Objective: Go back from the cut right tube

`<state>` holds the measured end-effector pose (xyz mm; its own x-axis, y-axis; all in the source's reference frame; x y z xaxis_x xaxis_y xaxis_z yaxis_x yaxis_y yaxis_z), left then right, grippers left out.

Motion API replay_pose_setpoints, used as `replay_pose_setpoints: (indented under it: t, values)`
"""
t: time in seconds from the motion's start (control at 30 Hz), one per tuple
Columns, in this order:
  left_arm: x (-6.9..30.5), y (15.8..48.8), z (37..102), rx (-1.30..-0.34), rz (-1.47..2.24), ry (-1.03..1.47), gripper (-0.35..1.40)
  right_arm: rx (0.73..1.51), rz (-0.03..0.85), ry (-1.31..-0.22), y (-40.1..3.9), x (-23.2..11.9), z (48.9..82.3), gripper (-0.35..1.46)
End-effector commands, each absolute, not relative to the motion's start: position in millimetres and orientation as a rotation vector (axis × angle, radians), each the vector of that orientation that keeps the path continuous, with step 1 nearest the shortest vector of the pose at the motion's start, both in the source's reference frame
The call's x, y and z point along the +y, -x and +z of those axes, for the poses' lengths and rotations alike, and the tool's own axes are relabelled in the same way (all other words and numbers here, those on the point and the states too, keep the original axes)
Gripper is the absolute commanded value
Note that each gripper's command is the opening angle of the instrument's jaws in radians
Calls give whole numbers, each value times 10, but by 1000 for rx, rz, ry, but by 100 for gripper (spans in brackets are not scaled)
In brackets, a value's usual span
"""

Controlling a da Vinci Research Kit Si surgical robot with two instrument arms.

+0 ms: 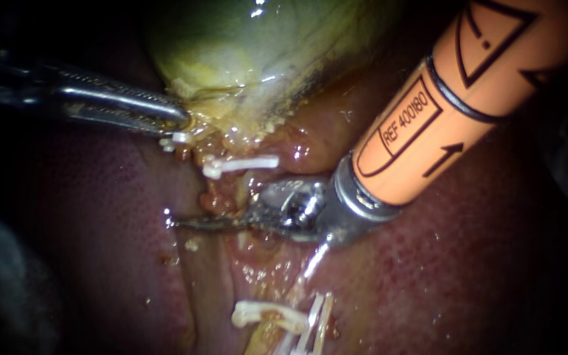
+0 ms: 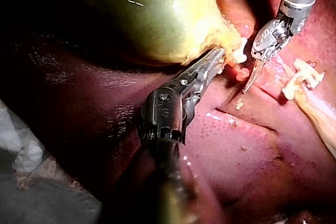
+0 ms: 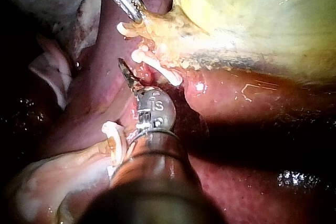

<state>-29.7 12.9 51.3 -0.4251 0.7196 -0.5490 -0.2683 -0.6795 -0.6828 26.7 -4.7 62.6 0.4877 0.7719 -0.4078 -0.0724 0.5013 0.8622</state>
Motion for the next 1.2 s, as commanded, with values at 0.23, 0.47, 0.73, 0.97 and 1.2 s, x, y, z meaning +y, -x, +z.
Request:
replay_pose_setpoints:
  t: [0.23,0.47,0.73,0.97,1.2]
  values:
    - [129,297,514,-679,2127,1163,-35,919,610,-883,-270,-49,621,129]
    - [130,296,513,-680,2127,1163,-35,919,609,-884,-269,-51,619,134]
    - [133,293,515,-679,2128,1163,-35,1007,442,-647,-242,-68,601,138]
    - [134,291,519,-680,2129,1164,-35,1008,334,-313,-202,-62,589,143]
    - [134,291,519,-680,2129,1164,-35,970,313,-214,-145,-38,570,143]
